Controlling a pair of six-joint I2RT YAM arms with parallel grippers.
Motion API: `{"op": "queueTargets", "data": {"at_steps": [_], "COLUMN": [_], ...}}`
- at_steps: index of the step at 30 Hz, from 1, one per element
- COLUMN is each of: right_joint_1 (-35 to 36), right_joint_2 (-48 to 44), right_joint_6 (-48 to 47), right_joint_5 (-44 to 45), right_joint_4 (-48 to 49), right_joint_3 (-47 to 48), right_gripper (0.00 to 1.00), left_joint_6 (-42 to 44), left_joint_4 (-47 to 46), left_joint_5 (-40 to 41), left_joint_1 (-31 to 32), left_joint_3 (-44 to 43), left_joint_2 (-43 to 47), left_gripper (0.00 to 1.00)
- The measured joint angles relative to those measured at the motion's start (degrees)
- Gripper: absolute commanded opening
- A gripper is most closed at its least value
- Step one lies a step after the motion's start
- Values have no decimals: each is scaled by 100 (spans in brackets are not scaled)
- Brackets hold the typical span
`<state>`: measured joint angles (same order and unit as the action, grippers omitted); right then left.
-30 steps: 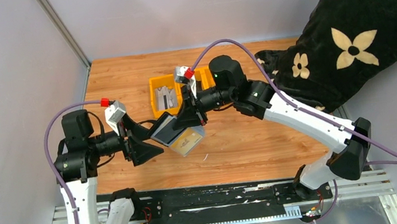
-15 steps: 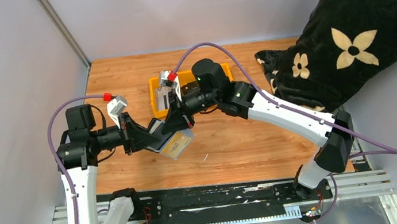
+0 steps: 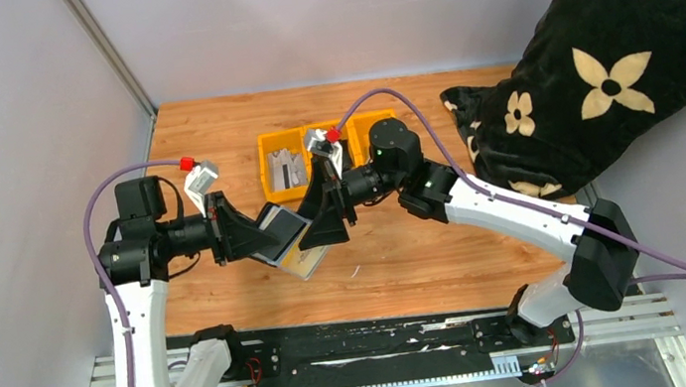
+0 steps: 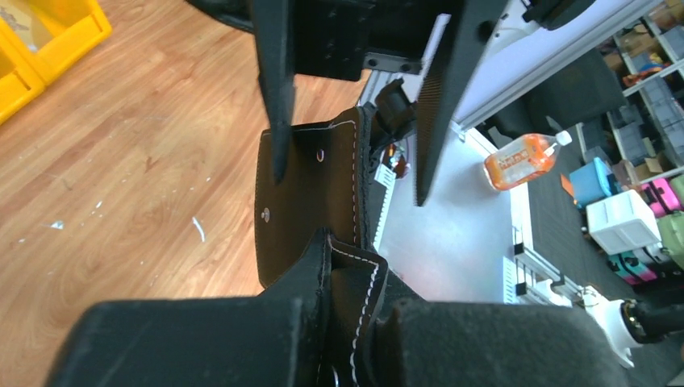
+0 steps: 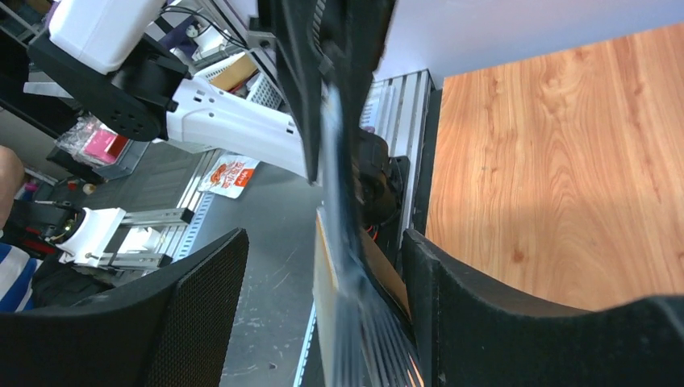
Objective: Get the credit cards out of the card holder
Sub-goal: Open the card holder at the center of the board, then remove the credit card from the card holder.
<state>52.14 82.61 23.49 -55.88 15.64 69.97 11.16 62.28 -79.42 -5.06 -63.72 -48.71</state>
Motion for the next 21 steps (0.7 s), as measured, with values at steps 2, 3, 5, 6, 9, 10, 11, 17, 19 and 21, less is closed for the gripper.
{"op": "queueTargets", "data": {"at_steps": [2, 3, 5, 6, 9, 10, 11, 17, 19, 21], "right_joint_1": [-70, -94, -127, -142, -166, -168, -170, -232, -269, -297], "right_joint_2": [-39, -46, -46, -44, -44, -44, -39, 7, 15, 31], "right_joint_6": [81, 107, 140, 157, 251, 321, 420, 997, 975, 710], "right_joint_5": [-28, -50, -72, -83, -146, -186, -232, -538, -592, -595], "right_joint_4": [116, 151, 199, 249, 420, 529, 647, 1034, 748, 61], "right_joint_3": [-192, -269, -361, -391, -457, -492, -520, -603, -570, -385], "right_gripper": [72, 71, 69, 65, 51, 43, 36, 0, 0, 0], "left_joint_6": [-55, -79, -129, -157, -219, -227, -245, -254, -284, -293], "left_joint_4": [0, 0, -4, -4, -7, -7, -9, -52, -74, -90], "left_joint_5": [-85, -131, -190, -223, -319, -345, -363, -321, -243, -164], "left_joint_1": [0, 0, 0, 0, 0, 0, 0, 0, 0, 0], "left_joint_3": [-24, -50, -131, -173, -282, -304, -326, -356, -348, -308], "left_joint_2": [9, 13, 24, 24, 24, 24, 24, 11, -24, -63], "left_gripper": [0, 0, 0, 0, 0, 0, 0, 51, 63, 67]}}
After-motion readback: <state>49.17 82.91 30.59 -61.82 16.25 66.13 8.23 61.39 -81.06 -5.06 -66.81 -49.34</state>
